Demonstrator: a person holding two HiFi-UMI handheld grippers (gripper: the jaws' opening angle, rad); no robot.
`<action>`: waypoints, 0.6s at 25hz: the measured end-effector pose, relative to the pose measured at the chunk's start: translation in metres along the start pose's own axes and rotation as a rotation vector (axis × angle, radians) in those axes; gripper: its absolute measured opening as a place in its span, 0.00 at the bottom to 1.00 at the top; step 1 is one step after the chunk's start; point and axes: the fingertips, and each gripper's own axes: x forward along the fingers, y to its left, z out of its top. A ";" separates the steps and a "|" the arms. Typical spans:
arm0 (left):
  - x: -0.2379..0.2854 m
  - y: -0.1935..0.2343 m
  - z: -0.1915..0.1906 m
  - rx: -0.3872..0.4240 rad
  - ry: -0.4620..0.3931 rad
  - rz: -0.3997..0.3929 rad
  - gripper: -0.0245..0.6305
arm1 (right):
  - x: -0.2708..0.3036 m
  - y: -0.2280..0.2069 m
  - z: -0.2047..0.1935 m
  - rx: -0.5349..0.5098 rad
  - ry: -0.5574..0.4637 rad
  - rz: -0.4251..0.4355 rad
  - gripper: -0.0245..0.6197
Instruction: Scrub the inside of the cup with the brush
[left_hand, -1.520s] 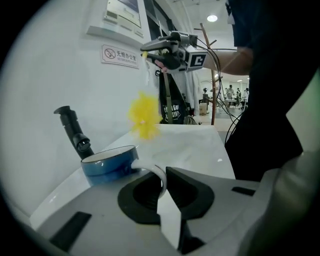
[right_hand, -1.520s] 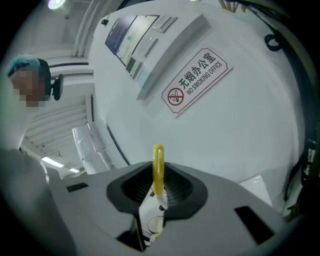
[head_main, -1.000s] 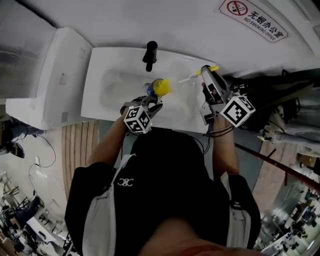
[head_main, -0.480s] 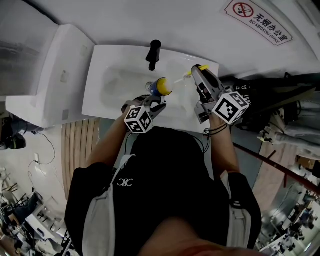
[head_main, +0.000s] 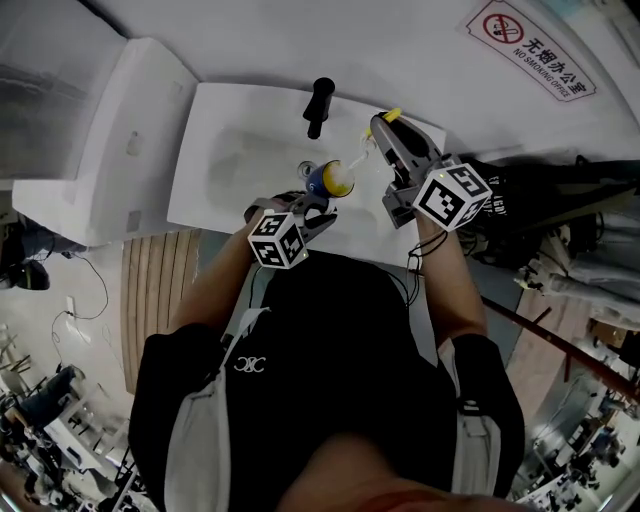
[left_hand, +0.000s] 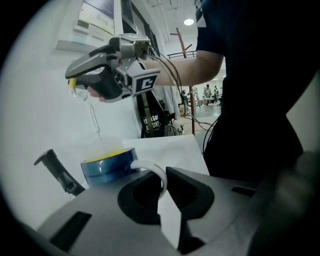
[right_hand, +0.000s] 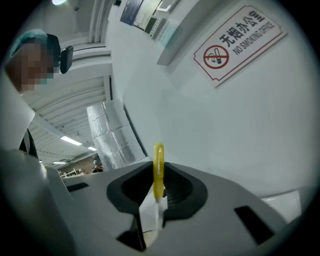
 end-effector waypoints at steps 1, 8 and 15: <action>-0.003 -0.002 0.003 0.004 -0.012 -0.005 0.10 | 0.007 -0.003 0.001 -0.013 0.001 0.003 0.15; -0.031 0.006 0.018 -0.118 -0.148 0.055 0.10 | 0.019 -0.068 -0.016 0.164 0.053 -0.054 0.15; -0.056 0.025 0.009 -0.268 -0.250 0.127 0.10 | -0.016 -0.114 -0.061 0.438 0.131 -0.079 0.15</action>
